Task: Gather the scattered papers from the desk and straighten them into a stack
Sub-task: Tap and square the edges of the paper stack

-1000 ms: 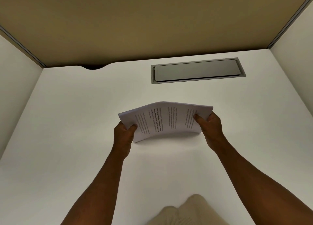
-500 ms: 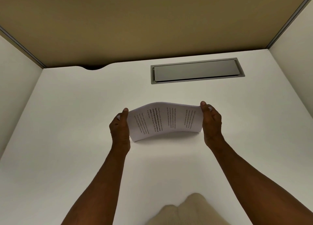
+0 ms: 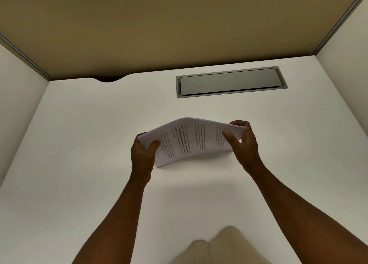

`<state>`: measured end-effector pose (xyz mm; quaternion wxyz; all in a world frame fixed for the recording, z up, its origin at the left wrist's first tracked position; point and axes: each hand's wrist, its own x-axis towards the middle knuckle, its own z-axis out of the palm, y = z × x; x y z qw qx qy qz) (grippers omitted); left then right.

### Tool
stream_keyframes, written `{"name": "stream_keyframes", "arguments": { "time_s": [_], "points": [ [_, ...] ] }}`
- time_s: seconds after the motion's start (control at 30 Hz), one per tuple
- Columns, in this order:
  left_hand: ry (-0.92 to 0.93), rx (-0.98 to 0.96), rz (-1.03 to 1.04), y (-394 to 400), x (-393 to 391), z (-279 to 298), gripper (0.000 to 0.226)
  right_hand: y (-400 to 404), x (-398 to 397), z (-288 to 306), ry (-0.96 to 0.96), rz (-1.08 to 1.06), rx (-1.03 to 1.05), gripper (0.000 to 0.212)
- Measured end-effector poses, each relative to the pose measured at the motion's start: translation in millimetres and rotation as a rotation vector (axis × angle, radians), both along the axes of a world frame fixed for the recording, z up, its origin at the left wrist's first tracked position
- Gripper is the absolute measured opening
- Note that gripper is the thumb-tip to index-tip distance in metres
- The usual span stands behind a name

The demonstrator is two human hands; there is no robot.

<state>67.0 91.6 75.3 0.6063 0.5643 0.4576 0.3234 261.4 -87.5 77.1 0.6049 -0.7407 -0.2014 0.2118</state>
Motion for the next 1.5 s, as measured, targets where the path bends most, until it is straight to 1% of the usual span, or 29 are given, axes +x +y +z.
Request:
{"name": "stream_keyframes", "arguments": {
  "time_s": [0.03, 0.1, 0.17, 0.23, 0.33, 0.4, 0.5, 0.57, 0.8, 0.93, 1.1, 1.23, 1.33, 1.37, 1.4, 1.43, 1.5],
  "points": [
    [0.034, 0.006, 0.009, -0.4, 0.3, -0.8, 0.024, -0.8, 1.3, -2.3, -0.033, 0.015, -0.028, 0.034],
    [0.093, 0.004, 0.062, 0.3, 4.2, -1.2, 0.026, 0.6, 5.0, -5.8, -0.078, 0.004, -0.086, 0.021],
    [0.085, -0.002, 0.107, 3.1, 8.4, -1.0, 0.026, 3.1, 8.4, -5.6, -0.069, -0.013, -0.100, 0.011],
    [0.062, 0.028, 0.119, 4.5, 11.0, 1.6, 0.026, 4.7, 10.9, -0.8, -0.035, -0.006, -0.065, 0.008],
    [0.029, 0.060, 0.115, 5.6, 10.4, 5.1, 0.024, 4.5, 13.1, 6.2, -0.010, -0.007, -0.009, 0.012],
    [0.040, 0.061, 0.095, 7.0, 9.8, 2.7, 0.023, 3.6, 14.1, 3.7, 0.024, -0.013, -0.002, 0.013],
    [0.085, 0.009, 0.066, 8.2, 8.3, -9.1, 0.026, 2.2, 12.9, -8.6, 0.152, -0.021, -0.027, 0.030],
    [0.108, -0.008, 0.063, 8.2, 7.2, -13.1, 0.026, 0.9, 12.6, -12.2, 0.198, -0.021, -0.050, 0.034],
    [0.079, 0.024, 0.087, 9.6, 4.9, -8.8, 0.029, -1.2, 15.9, -6.3, 0.171, 0.023, -0.058, 0.035],
    [0.139, -0.002, 0.060, 5.9, 1.7, -20.4, 0.028, -4.4, 12.4, -18.3, 0.233, 0.033, -0.117, 0.032],
    [0.186, -0.049, 0.066, 1.4, -0.4, -25.3, 0.029, -4.0, 11.7, -19.3, 0.245, 0.030, -0.147, 0.028],
    [0.213, -0.019, 0.025, 2.2, -2.9, -16.5, 0.024, -4.5, 12.5, -13.7, 0.207, 0.057, -0.168, 0.026],
    [0.226, 0.008, -0.023, 3.5, -2.5, -1.5, 0.021, -5.8, 17.1, -6.9, 0.234, 0.023, -0.118, 0.025],
    [0.234, 0.038, -0.052, 4.4, -2.0, 6.3, 0.021, -6.3, 18.4, -3.7, 0.223, -0.010, -0.105, 0.028],
    [0.252, 0.080, -0.091, 5.8, -1.3, 15.3, 0.022, -7.5, 19.7, -0.3, 0.158, -0.054, -0.117, 0.035],
    [0.278, 0.131, -0.138, 7.7, 0.1, 25.3, 0.023, -8.4, 20.5, 4.8, 0.027, -0.098, -0.150, 0.045],
    [0.350, 0.243, -0.232, 11.7, 5.0, 47.0, 0.022, -9.2, 20.4, 20.3, -0.327, -0.126, -0.230, 0.065]
  ]
}}
